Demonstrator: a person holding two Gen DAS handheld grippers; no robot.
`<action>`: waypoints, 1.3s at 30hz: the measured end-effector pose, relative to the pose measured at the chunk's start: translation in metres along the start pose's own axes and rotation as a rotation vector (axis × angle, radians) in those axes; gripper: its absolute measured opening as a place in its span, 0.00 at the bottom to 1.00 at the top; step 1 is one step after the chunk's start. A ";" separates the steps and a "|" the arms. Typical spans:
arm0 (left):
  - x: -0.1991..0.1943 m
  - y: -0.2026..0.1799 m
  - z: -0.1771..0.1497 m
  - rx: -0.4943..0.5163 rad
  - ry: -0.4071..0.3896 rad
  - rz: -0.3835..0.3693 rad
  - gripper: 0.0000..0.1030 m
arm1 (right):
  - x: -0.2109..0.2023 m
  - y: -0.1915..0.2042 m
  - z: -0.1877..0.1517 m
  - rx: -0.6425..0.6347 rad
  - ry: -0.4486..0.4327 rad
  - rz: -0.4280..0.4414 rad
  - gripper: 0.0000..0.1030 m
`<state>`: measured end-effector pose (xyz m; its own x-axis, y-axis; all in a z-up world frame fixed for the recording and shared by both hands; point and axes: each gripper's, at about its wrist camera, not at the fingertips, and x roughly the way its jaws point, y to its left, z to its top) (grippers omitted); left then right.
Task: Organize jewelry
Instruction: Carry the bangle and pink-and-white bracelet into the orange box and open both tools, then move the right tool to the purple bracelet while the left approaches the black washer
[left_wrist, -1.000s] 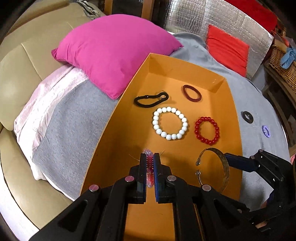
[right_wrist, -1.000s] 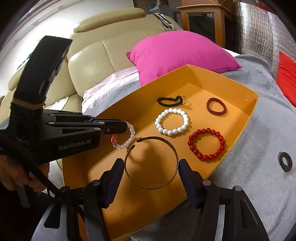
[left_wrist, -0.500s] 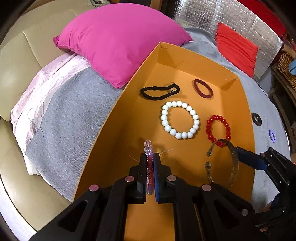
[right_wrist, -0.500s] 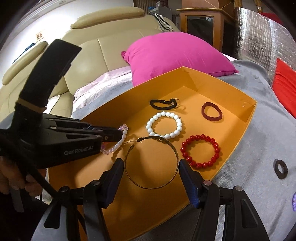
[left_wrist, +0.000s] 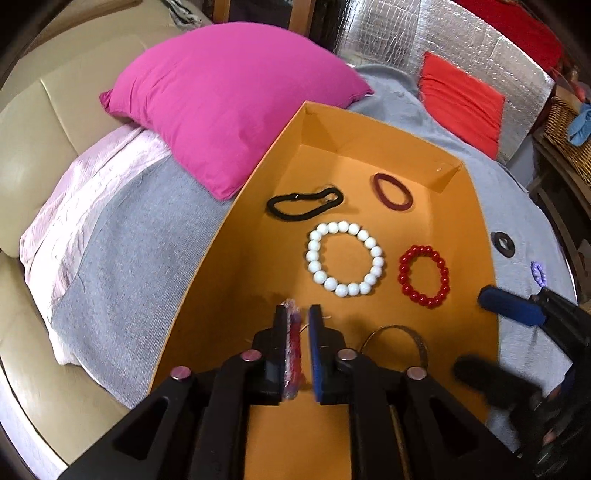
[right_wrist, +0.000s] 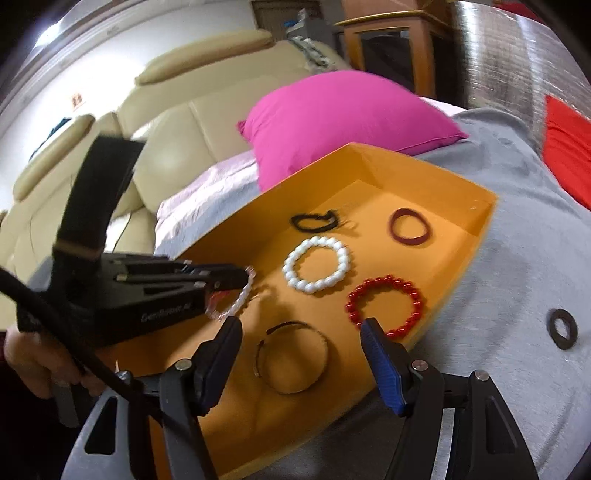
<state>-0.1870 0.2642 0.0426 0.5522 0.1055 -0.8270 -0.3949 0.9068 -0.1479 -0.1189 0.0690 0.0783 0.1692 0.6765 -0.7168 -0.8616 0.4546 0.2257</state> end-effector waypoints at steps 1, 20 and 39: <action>-0.001 0.001 0.001 0.000 -0.007 -0.002 0.21 | -0.004 -0.004 0.001 0.014 -0.011 0.001 0.68; -0.025 -0.048 0.006 0.102 -0.153 -0.002 0.41 | -0.090 -0.131 -0.005 0.414 -0.179 -0.126 0.68; -0.036 -0.225 0.013 0.258 -0.188 -0.099 0.65 | -0.204 -0.264 -0.071 0.794 -0.285 -0.311 0.68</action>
<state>-0.1085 0.0613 0.1122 0.7139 0.0631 -0.6974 -0.1467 0.9873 -0.0609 0.0397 -0.2299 0.1185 0.5428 0.5258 -0.6549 -0.1899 0.8364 0.5142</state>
